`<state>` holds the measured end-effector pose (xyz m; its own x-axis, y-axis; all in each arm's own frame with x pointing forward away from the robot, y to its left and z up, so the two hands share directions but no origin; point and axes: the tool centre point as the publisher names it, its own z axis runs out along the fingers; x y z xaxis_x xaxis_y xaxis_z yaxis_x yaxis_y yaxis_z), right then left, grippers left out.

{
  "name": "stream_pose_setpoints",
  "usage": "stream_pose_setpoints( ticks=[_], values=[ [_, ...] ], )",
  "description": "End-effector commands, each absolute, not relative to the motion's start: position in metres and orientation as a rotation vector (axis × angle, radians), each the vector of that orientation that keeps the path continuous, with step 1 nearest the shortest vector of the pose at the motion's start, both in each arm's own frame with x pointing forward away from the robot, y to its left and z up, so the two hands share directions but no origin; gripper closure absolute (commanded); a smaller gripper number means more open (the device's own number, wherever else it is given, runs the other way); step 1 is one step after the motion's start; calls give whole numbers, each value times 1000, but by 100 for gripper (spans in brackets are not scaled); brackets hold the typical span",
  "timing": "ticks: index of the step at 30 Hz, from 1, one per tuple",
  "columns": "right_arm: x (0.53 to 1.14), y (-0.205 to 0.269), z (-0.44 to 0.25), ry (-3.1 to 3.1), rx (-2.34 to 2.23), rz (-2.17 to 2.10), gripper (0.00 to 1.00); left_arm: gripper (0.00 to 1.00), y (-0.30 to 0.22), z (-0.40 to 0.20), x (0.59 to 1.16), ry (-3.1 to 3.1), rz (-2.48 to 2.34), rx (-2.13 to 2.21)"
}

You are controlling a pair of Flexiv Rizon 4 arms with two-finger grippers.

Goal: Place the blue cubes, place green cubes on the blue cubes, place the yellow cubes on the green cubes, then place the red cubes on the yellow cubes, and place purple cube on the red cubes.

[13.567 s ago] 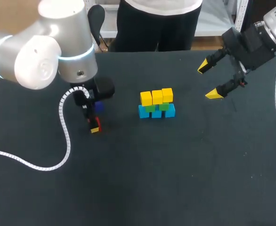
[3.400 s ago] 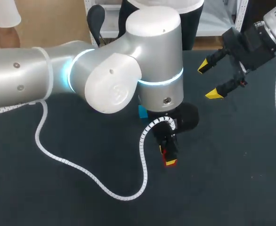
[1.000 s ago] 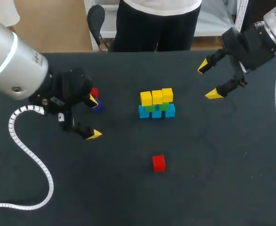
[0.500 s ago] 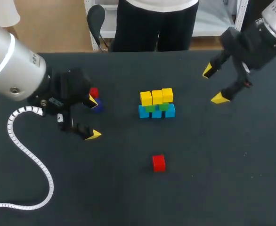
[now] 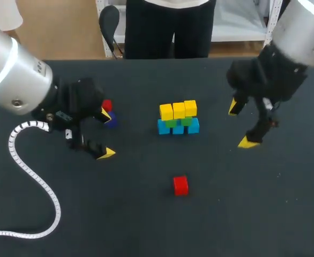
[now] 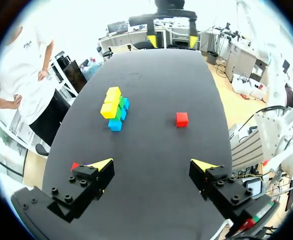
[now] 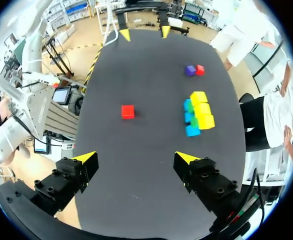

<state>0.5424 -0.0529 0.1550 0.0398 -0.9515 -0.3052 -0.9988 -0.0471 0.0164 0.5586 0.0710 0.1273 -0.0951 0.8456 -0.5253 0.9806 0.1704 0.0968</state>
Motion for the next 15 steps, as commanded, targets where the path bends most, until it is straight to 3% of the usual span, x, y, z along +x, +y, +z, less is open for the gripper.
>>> stream_pose_setpoints(
  ticks=[1, 15],
  values=[
    [520, -37, 149, 2014, -2110, 186, 0, 0, 73, 127, 559, 1980, -393, 1722],
    [503, 5, 111, 1951, -2253, 266, 0, 0, 73, 127, 559, 1980, -393, 1722]
  ],
)
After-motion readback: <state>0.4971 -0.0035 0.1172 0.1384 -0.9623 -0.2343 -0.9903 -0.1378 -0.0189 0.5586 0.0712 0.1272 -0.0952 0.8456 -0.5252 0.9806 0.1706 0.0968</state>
